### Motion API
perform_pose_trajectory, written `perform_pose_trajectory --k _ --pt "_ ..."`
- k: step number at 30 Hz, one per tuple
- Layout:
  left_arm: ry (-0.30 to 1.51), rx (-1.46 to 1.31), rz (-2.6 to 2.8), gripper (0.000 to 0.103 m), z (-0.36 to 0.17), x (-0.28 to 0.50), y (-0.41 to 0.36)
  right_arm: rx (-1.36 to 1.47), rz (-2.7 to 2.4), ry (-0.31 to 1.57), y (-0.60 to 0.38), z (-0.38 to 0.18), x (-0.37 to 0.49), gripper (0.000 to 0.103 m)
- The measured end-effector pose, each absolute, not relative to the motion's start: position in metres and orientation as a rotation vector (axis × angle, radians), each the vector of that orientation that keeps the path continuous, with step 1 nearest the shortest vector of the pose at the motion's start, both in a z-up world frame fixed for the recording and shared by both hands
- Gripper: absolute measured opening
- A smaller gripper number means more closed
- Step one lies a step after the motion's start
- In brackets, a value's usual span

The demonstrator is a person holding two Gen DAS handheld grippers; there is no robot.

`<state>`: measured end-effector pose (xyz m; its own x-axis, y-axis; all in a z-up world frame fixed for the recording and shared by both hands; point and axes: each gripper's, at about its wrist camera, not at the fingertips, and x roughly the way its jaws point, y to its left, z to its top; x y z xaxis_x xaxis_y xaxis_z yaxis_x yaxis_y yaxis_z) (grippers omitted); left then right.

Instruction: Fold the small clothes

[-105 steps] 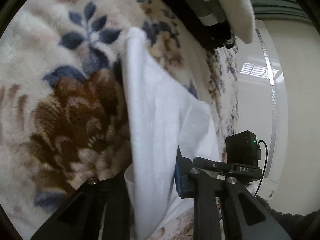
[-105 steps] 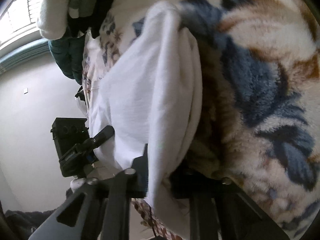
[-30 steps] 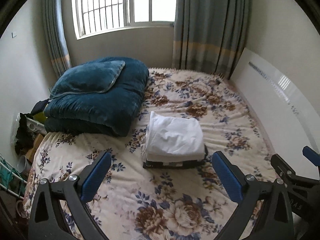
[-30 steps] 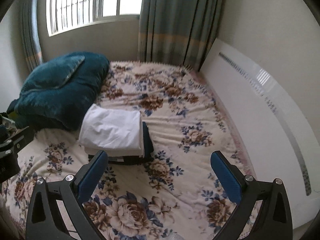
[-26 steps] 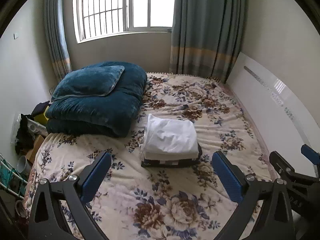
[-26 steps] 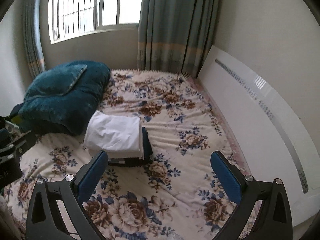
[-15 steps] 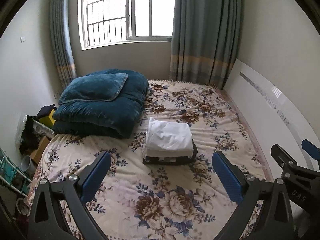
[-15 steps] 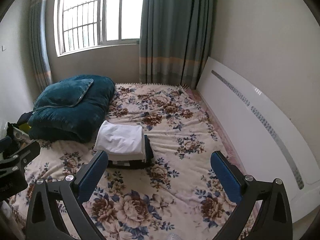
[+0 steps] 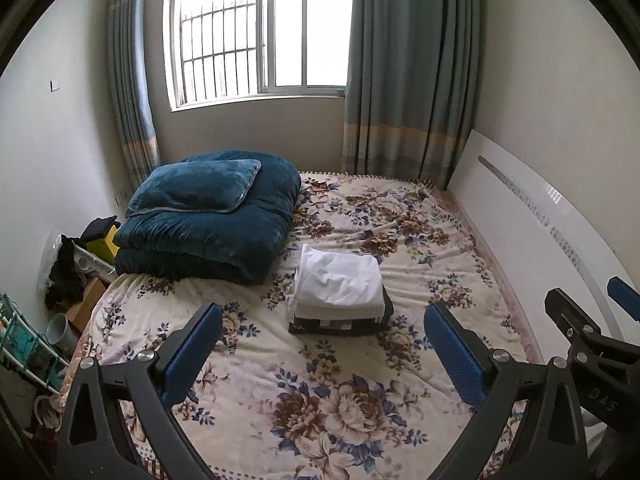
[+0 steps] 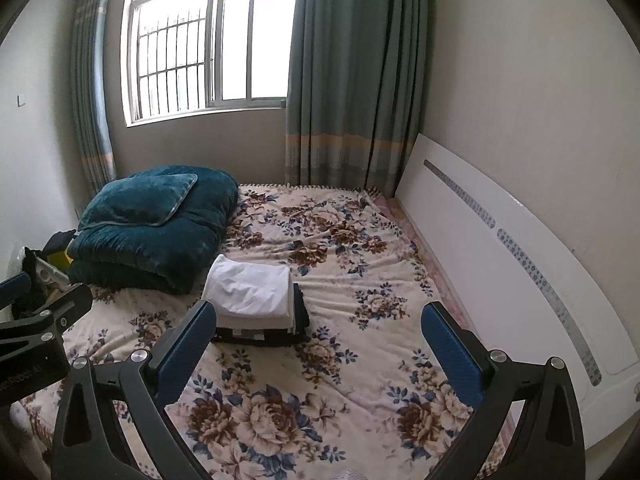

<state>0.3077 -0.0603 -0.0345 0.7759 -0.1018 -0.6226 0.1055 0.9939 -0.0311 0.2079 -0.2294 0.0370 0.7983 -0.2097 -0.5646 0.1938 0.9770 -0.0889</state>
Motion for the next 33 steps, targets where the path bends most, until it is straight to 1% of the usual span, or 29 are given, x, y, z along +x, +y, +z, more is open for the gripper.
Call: perform_pose_trajectory --k 33 --pt "0.649 0.005 -0.079 0.103 -0.022 0.299 -0.061 -0.022 -0.188 0.598 -0.222 0.052 0.218 0.103"
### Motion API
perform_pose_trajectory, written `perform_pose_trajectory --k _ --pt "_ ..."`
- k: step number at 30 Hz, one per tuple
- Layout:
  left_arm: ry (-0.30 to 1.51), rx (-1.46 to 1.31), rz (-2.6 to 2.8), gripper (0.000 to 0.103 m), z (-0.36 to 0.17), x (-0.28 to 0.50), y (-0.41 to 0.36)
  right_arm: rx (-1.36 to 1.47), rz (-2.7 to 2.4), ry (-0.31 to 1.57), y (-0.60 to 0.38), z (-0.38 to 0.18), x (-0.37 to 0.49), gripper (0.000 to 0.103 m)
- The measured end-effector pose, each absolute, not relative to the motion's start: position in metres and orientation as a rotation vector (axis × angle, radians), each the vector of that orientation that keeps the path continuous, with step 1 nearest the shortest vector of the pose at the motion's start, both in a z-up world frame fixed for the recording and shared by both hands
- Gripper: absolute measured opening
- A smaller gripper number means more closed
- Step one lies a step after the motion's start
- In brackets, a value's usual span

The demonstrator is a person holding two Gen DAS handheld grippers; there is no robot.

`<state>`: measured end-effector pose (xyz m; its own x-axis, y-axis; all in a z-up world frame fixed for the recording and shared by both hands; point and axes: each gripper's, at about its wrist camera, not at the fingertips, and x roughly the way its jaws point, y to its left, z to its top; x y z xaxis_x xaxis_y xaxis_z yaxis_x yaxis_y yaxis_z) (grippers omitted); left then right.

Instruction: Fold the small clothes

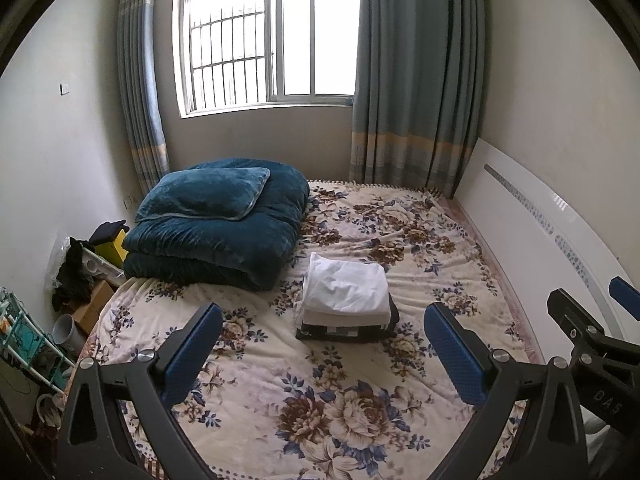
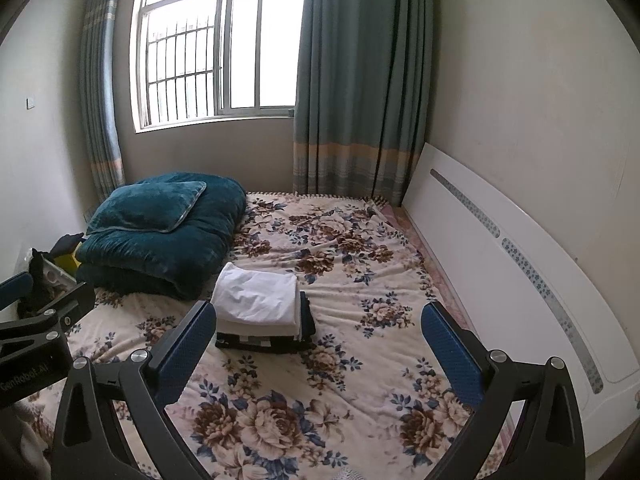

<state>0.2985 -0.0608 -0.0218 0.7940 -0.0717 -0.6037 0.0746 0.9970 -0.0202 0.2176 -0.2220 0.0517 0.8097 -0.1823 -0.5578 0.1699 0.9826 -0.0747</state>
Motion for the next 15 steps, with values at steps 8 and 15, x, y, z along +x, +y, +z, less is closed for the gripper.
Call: perform_pose_trajectory --k 8,15 --pt "0.648 0.005 -0.07 0.103 -0.0181 0.296 -0.0595 -0.018 -0.183 0.595 -0.2166 0.0537 0.2192 0.103" --pt "0.641 0.005 -0.067 0.103 -0.0131 0.2938 -0.0577 -0.01 -0.182 0.592 -0.2132 0.0546 0.2181 0.103"
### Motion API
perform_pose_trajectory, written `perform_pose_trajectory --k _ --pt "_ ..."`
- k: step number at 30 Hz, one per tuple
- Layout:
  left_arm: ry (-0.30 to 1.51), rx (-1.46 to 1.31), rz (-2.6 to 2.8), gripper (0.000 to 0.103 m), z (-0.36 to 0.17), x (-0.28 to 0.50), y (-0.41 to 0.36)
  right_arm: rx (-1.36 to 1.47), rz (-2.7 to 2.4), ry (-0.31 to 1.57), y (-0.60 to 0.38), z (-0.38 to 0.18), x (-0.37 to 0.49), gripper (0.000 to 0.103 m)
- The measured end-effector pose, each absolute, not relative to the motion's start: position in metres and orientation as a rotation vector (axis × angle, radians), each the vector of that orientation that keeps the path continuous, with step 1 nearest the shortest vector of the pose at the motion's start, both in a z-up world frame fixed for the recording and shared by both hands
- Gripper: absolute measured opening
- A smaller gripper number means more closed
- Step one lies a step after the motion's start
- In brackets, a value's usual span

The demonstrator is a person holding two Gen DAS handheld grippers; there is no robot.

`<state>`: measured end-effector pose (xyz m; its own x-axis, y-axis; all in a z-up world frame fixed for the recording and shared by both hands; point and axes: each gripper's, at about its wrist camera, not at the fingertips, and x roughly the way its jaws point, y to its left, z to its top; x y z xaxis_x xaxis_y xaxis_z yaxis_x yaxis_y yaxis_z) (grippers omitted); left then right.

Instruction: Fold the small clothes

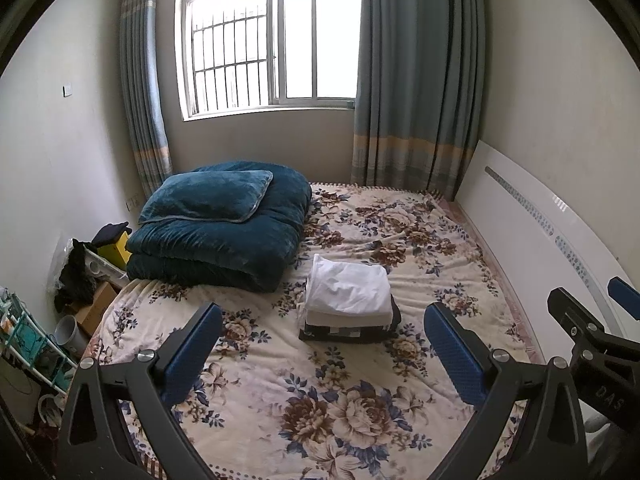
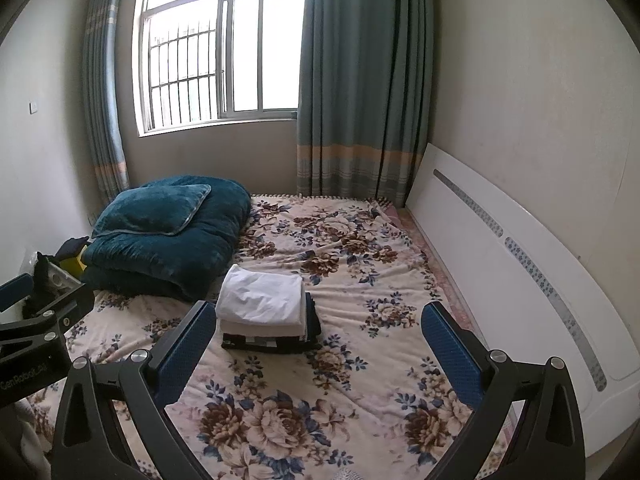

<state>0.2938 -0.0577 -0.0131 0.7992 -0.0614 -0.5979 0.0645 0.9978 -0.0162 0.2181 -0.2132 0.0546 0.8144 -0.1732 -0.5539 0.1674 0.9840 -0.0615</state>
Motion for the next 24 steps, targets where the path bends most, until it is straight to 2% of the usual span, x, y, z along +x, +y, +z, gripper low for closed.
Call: perform_pose_trajectory --k 24 --pt "0.637 0.005 -0.059 0.103 -0.011 0.289 -0.055 -0.003 -0.187 0.584 -0.202 0.056 0.208 0.103"
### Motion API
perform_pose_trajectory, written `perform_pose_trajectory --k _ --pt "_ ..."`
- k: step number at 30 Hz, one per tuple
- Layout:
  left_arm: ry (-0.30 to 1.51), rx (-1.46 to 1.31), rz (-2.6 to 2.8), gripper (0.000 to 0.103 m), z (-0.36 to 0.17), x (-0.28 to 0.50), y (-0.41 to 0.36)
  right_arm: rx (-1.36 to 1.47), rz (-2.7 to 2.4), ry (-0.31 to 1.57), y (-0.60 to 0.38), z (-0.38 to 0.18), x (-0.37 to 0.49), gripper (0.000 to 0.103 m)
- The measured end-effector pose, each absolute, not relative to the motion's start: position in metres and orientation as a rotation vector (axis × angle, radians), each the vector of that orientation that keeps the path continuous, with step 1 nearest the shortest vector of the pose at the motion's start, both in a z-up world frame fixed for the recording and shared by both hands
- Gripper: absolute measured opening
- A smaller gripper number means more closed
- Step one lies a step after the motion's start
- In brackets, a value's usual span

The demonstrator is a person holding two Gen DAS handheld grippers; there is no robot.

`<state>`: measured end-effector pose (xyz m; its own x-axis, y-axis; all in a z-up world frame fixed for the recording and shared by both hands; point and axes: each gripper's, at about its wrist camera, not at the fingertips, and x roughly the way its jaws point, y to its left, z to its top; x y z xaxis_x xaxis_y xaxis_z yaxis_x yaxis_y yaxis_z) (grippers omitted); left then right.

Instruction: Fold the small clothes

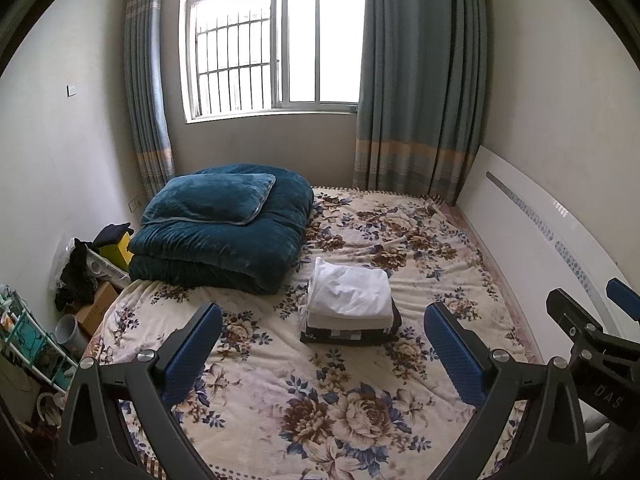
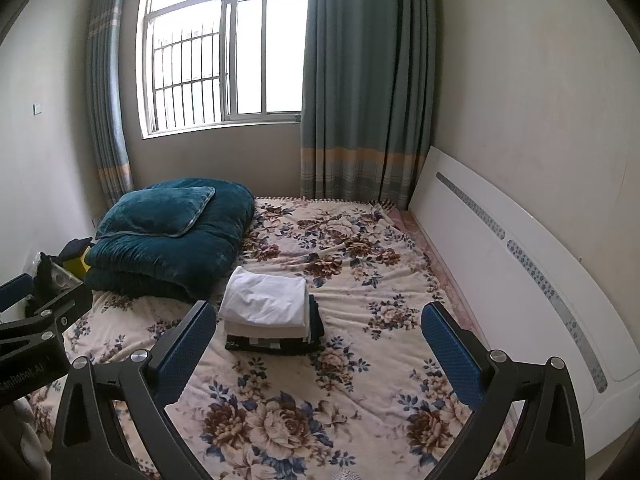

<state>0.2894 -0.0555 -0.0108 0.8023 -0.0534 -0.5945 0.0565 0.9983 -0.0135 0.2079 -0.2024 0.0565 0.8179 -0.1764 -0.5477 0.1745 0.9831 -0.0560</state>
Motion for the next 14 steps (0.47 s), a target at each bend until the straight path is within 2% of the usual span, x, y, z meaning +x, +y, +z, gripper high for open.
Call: perform_pose_trajectory --k 14 --pt "0.63 0.006 -0.045 0.103 -0.0034 0.2905 -0.0563 -0.002 -0.187 0.584 -0.2013 0.0565 0.2057 0.103"
